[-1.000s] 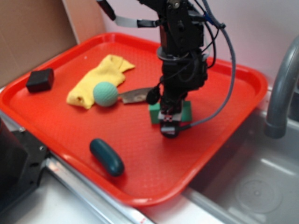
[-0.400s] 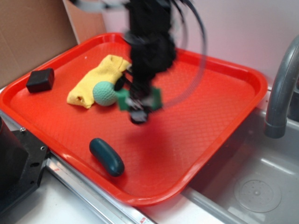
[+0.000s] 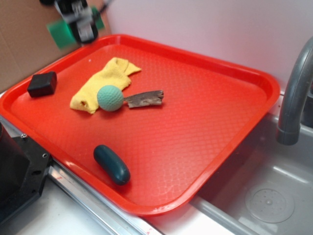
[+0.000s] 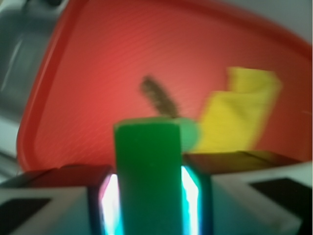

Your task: Grab the green block.

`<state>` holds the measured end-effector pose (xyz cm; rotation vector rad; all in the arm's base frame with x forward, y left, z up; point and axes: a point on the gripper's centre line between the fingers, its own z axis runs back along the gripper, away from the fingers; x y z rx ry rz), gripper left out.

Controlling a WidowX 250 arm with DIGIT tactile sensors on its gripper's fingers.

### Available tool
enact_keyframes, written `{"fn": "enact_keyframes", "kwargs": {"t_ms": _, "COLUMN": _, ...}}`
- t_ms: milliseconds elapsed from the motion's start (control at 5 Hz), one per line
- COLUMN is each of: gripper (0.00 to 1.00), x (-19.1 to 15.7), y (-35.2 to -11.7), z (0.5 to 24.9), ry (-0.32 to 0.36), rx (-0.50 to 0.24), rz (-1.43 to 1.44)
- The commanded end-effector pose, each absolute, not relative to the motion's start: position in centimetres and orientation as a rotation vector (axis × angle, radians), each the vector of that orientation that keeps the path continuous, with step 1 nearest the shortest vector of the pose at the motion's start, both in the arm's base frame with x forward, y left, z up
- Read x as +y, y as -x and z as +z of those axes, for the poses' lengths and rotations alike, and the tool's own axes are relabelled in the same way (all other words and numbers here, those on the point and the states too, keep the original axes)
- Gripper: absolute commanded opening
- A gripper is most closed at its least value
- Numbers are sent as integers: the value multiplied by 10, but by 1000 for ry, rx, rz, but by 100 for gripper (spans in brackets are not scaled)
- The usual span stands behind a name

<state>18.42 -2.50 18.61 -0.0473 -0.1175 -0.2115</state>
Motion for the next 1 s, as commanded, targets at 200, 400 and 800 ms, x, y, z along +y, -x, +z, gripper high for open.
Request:
{"fn": "enact_keyframes", "kwargs": {"t_ms": 200, "gripper": 0, "x": -20, "y": -194, "z": 248, "ry": -86, "rx": -77, "rz": -44}}
{"fn": "enact_keyframes", "kwargs": {"t_ms": 400, "gripper": 0, "x": -25, "y": -192, "z": 230, "ry": -81, "rx": -48, "rz": -41}}
{"fn": "enact_keyframes", "kwargs": {"t_ms": 800, "gripper": 0, "x": -40, "y": -191, "z": 209, "ry": -107, "rx": -15, "rz": -65}}
